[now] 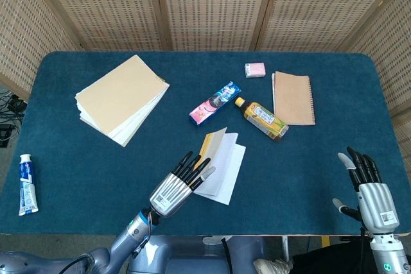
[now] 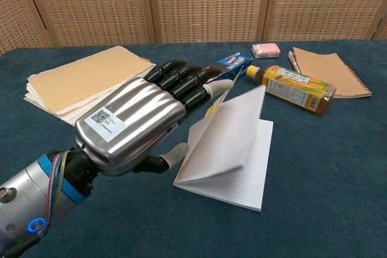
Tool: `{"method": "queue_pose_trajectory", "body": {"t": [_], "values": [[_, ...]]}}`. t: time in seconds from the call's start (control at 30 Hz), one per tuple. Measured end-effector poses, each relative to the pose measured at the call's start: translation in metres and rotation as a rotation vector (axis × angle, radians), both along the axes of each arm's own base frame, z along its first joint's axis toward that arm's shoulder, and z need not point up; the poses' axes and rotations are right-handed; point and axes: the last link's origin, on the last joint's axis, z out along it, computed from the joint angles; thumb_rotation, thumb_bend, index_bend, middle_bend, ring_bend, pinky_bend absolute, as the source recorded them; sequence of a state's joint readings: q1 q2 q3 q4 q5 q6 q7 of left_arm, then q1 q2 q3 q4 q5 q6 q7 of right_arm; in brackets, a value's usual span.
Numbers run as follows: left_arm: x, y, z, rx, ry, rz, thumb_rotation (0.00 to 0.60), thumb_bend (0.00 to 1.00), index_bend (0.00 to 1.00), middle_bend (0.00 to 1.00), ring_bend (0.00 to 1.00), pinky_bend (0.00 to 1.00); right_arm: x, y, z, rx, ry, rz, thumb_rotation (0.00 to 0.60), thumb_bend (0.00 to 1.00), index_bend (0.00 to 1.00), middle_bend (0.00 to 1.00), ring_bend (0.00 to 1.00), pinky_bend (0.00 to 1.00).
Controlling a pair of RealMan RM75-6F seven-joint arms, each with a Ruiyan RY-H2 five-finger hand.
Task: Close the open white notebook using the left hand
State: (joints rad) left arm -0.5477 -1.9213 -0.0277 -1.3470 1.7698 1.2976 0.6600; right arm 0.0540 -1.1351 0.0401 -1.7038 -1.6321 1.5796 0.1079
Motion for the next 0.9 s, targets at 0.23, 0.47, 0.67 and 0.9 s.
{"method": "queue_pose_trajectory", "body": {"t": [0.23,0.47,0.67,0.9], "values": [[0.001,-0.004,-0.003,-0.017,0.013,-0.016,0.6,0.42,0.0,0.0,0.0,0.0,0.0,0.0,-0.001,0.005,0.002,-0.003,0.6,0.09,0.0,0.0,0.0,0.0],[0.0,-0.005,0.0,-0.014,-0.001,-0.017,0.6,0.42,0.0,0.0,0.0,0.0,-0.001,0.0,-0.001,0.005,0.004,-0.006,0.6,0.09,0.0,0.0,0.0,0.0],[-0.007,-0.007,0.01,-0.004,-0.019,0.01,0.6,0.36,0.0,0.0,0.0,0.0,-0.002,0.0,0.0,0.007,0.008,-0.013,0.6,0.09,0.0,0.0,0.0,0.0],[-0.041,-0.01,0.043,0.02,-0.015,0.144,0.6,0.28,0.0,0.0,0.0,0.0,-0.003,-0.001,0.003,-0.004,0.011,-0.016,0.6,0.09,0.0,0.0,0.0,0.0]]}}
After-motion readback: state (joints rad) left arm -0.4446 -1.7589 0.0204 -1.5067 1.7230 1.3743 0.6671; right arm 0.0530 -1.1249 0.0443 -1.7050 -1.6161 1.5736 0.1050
